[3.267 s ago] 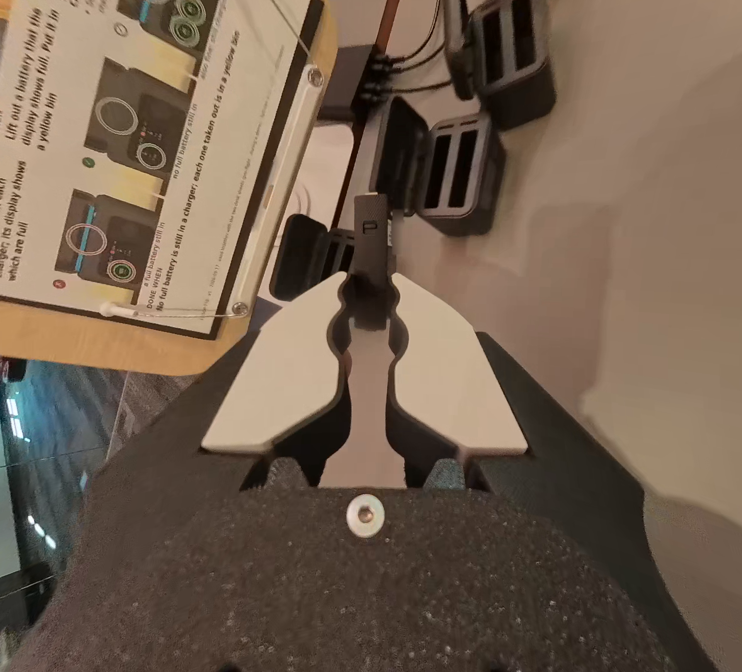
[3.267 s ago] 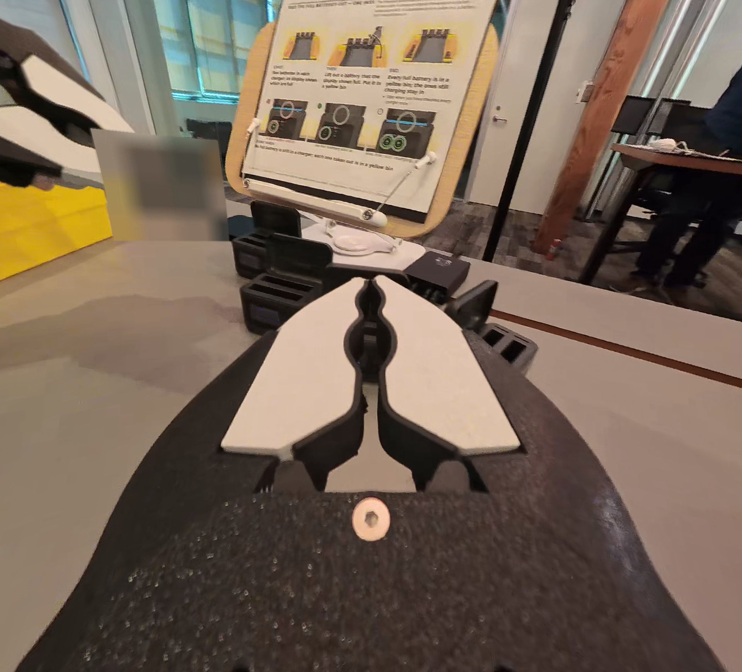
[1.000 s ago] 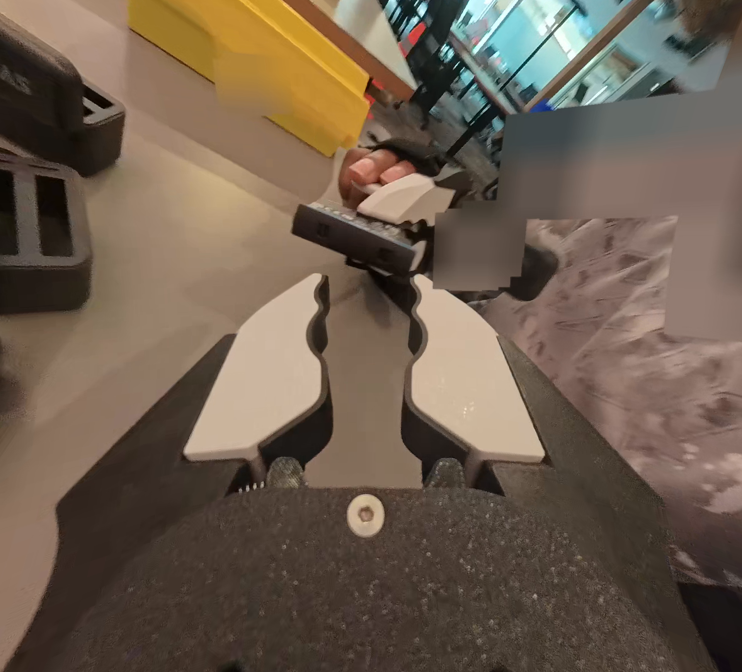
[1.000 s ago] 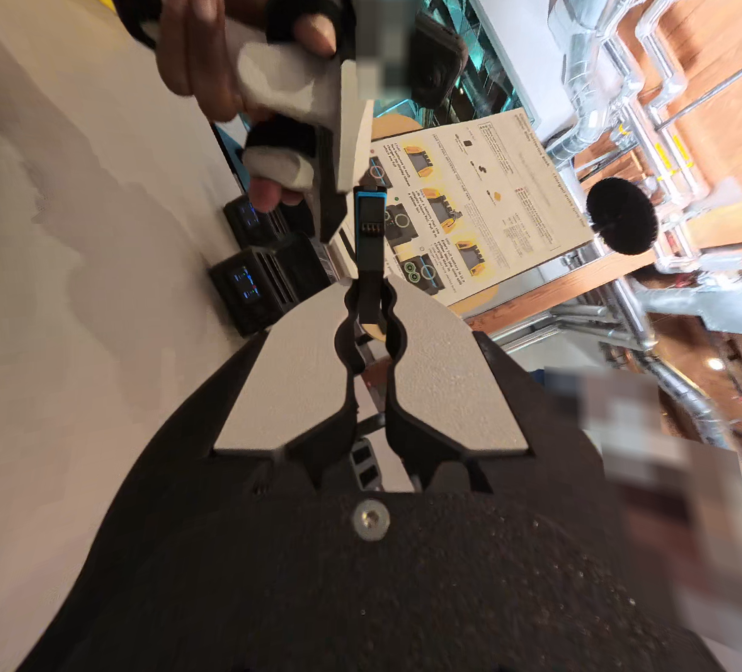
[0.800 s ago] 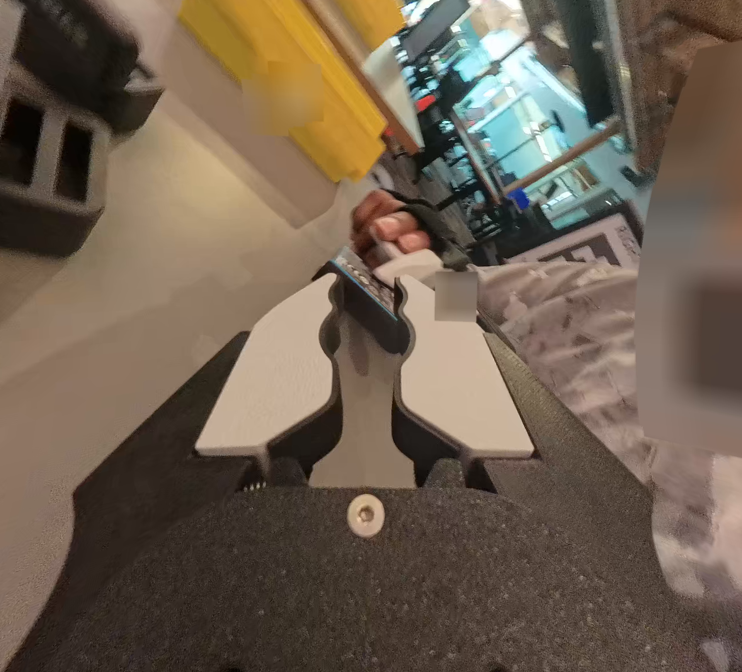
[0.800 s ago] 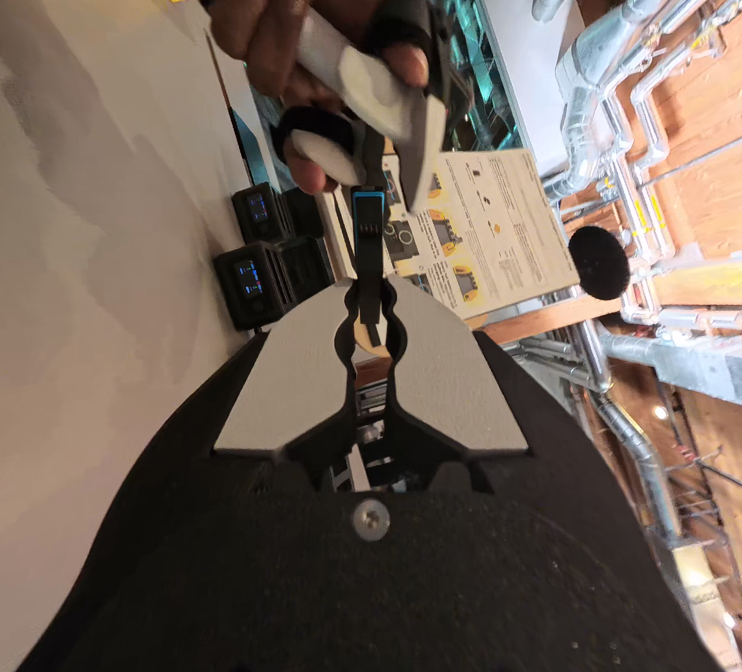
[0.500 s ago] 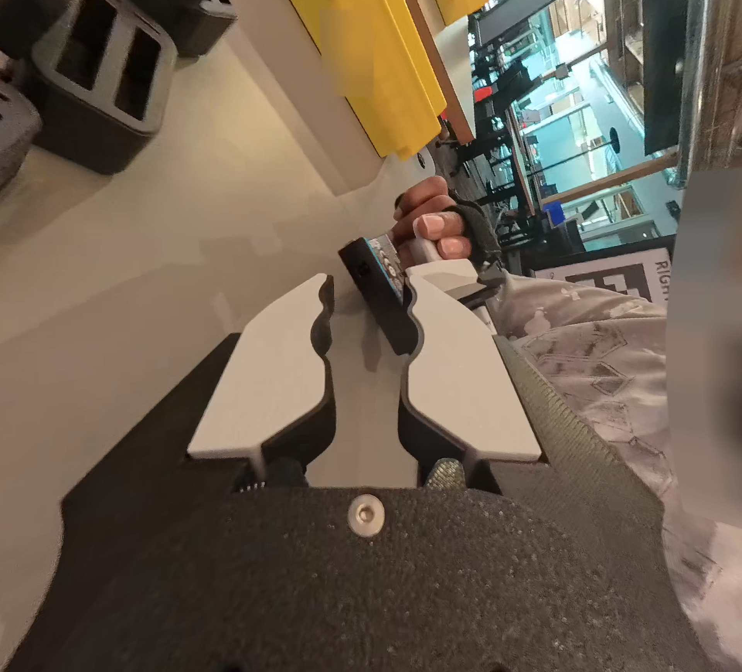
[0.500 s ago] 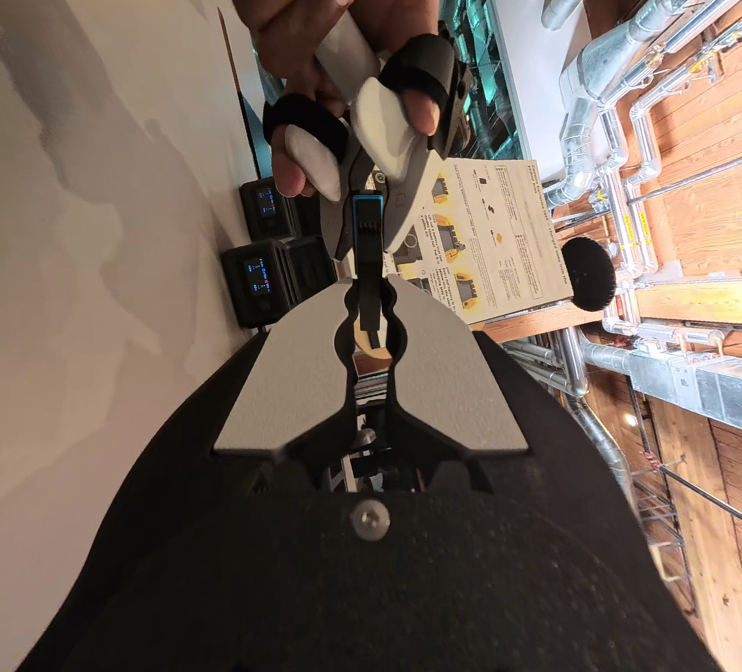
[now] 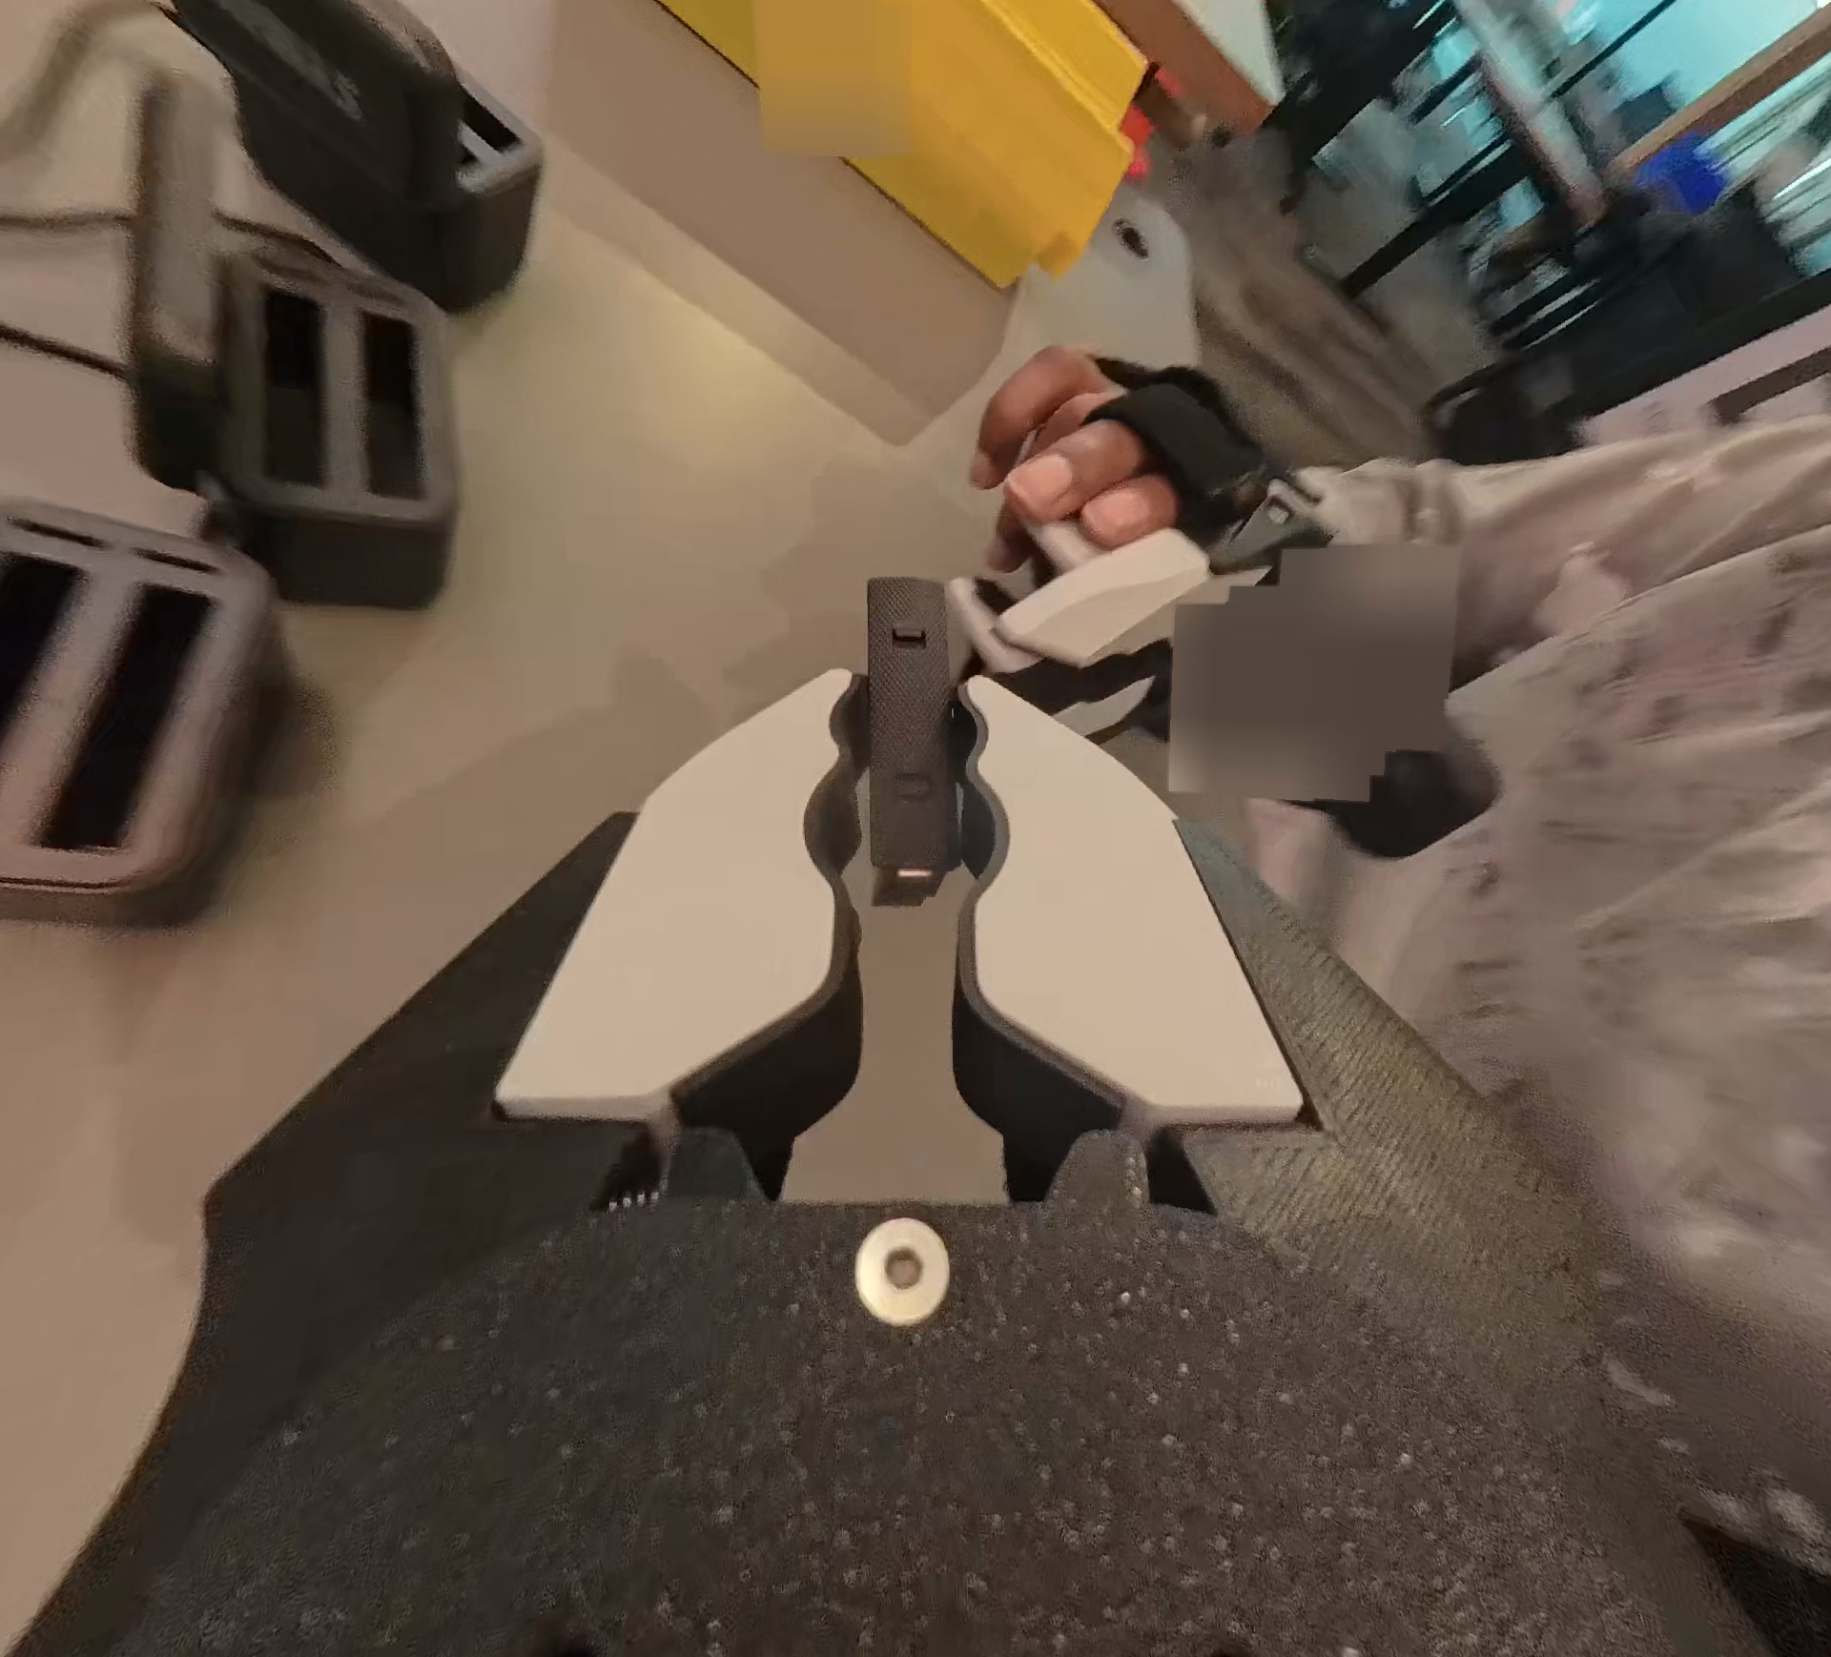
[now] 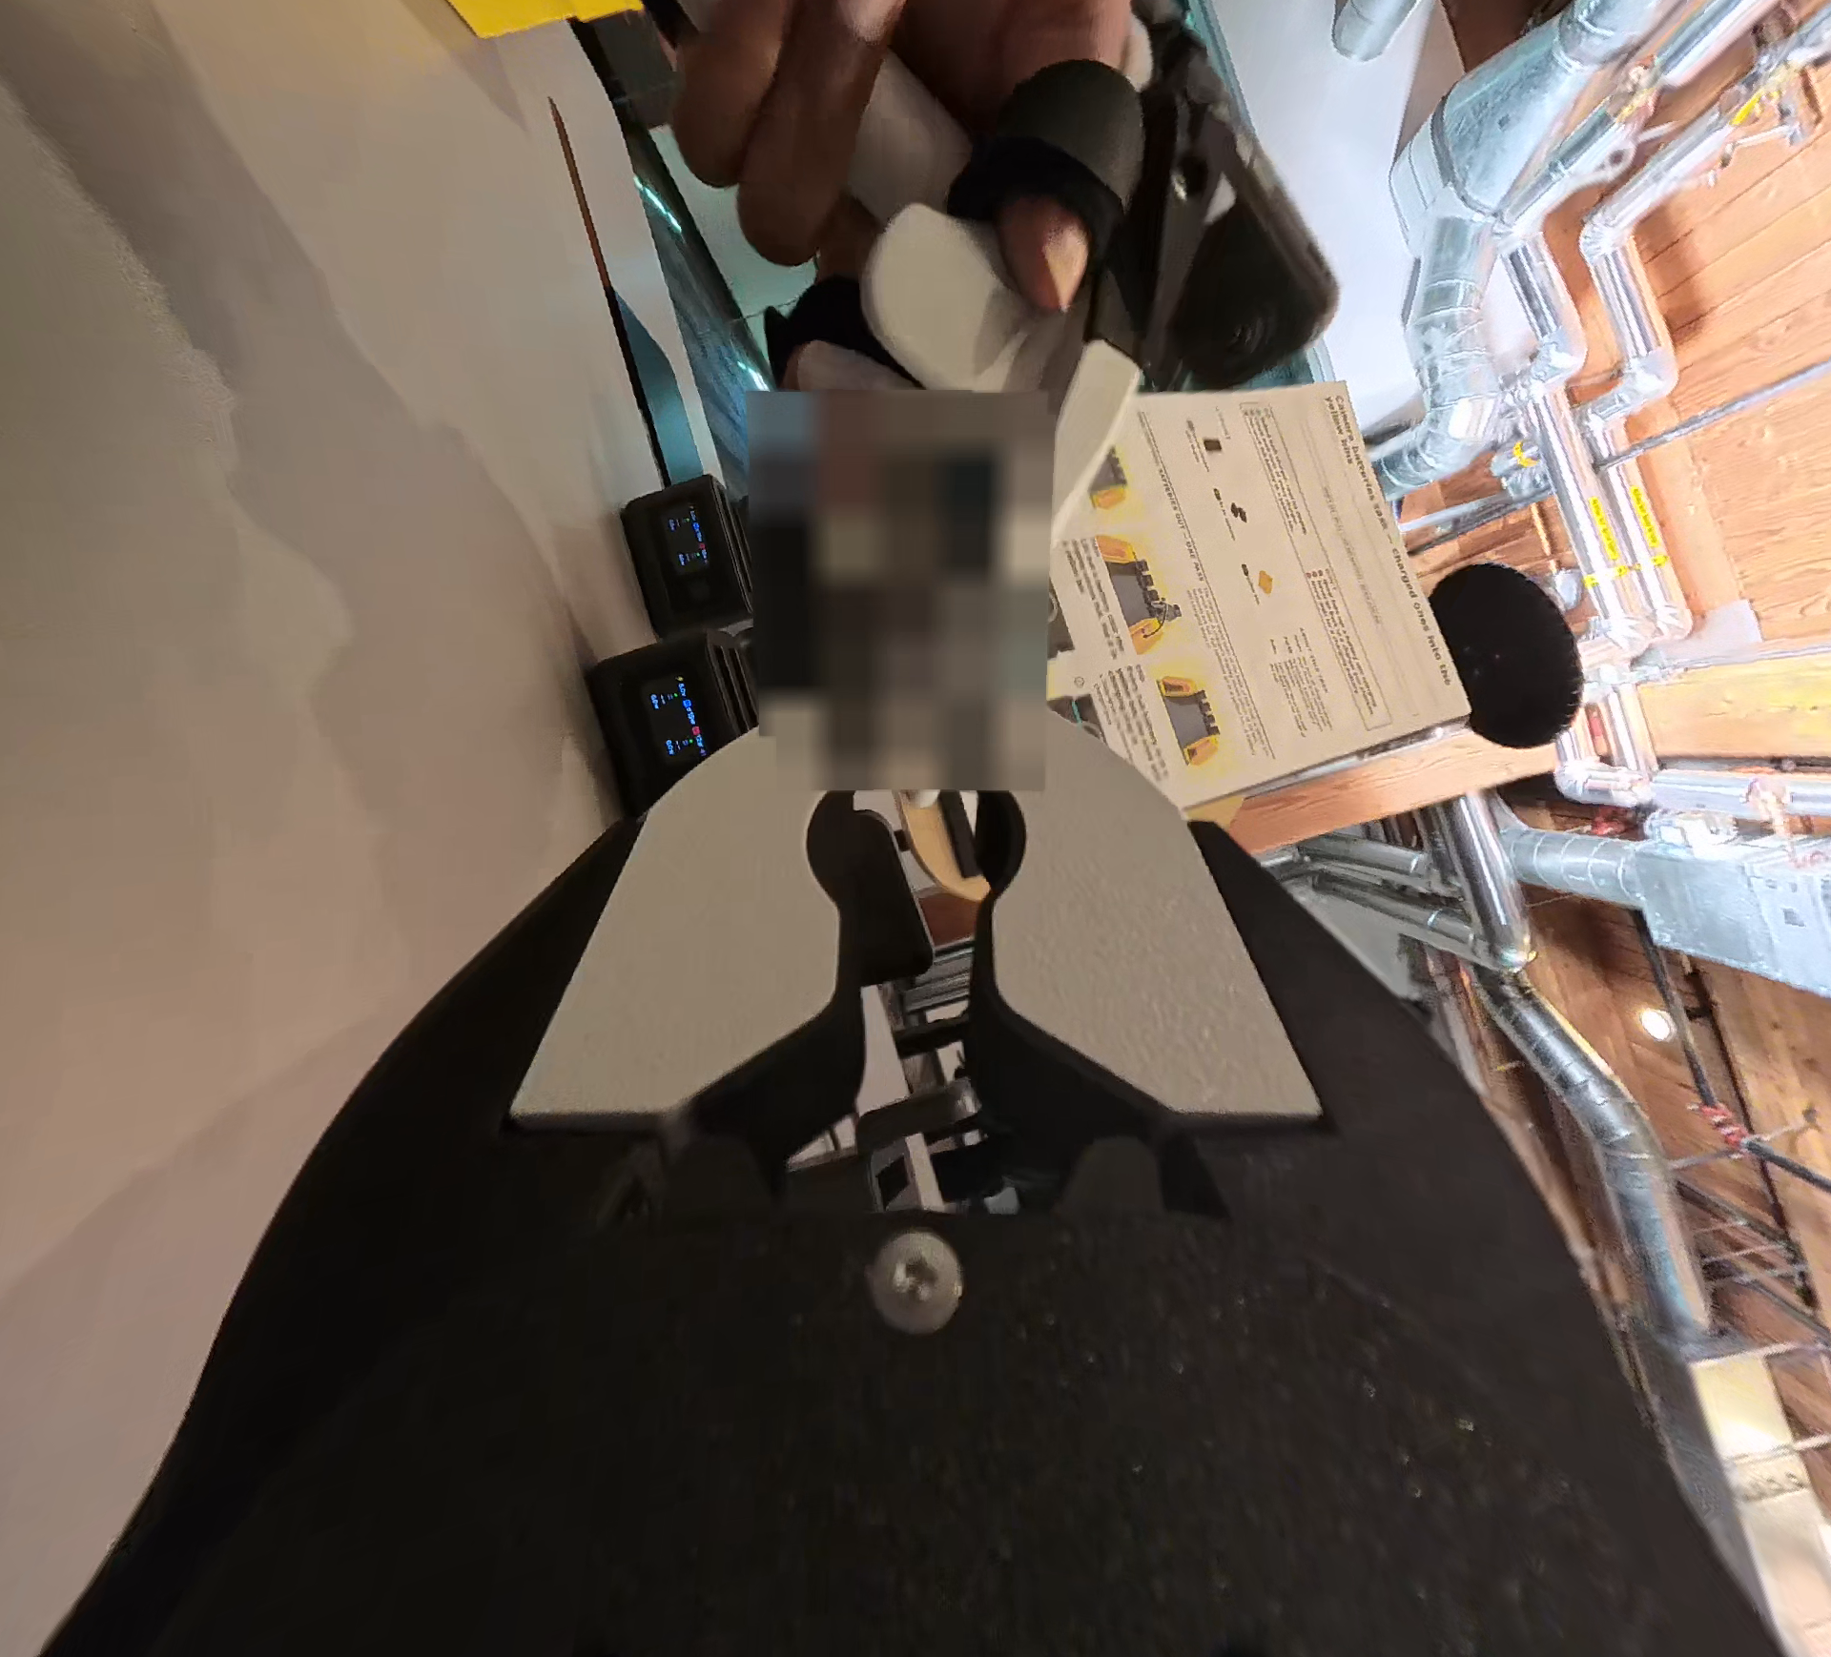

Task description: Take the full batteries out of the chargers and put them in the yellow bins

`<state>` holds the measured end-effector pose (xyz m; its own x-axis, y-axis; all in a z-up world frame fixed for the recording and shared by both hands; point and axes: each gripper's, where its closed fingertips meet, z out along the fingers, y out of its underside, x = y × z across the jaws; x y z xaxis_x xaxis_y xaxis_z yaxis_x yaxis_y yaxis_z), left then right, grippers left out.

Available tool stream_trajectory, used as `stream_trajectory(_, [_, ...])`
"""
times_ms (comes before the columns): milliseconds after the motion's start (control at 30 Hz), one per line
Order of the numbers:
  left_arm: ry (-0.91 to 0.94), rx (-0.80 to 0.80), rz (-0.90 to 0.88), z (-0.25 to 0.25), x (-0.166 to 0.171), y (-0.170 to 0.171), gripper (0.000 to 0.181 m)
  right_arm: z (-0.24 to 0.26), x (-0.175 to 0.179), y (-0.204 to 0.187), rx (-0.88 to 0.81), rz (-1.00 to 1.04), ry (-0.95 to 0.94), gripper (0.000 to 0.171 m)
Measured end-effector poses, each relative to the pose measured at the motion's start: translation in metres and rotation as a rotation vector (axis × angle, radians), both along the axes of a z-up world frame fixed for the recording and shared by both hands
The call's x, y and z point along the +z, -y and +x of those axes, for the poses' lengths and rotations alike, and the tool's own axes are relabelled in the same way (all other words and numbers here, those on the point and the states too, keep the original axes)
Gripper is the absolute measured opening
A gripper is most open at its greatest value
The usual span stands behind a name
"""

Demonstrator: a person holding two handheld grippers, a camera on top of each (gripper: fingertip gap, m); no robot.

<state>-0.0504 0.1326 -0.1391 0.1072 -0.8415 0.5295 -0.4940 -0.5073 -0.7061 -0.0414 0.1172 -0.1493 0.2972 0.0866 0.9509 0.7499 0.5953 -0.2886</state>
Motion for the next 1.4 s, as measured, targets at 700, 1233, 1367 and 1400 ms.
stream_trajectory(700, [-0.147, 0.126, 0.737, -0.074, 0.007, -0.170, 0.015, 0.088, 0.011, -0.052, -0.104, -0.474, -0.667, 0.008])
stream_trajectory(1233, [-0.118, 0.064, 0.569, -0.099, -0.053, -0.203, 0.015, 0.126, 0.011, -0.069, -0.209, -0.537, -0.840, 0.000])
stream_trajectory(1367, [-0.099, 0.027, 0.537, -0.098, -0.056, -0.202, 0.015, 0.122, 0.009, -0.068, -0.196, -0.541, -0.824, 0.000])
stream_trajectory(1400, [-0.095, 0.020, 0.527, -0.099, -0.056, -0.202, 0.015, 0.122, 0.009, -0.068, -0.192, -0.543, -0.821, 0.000])
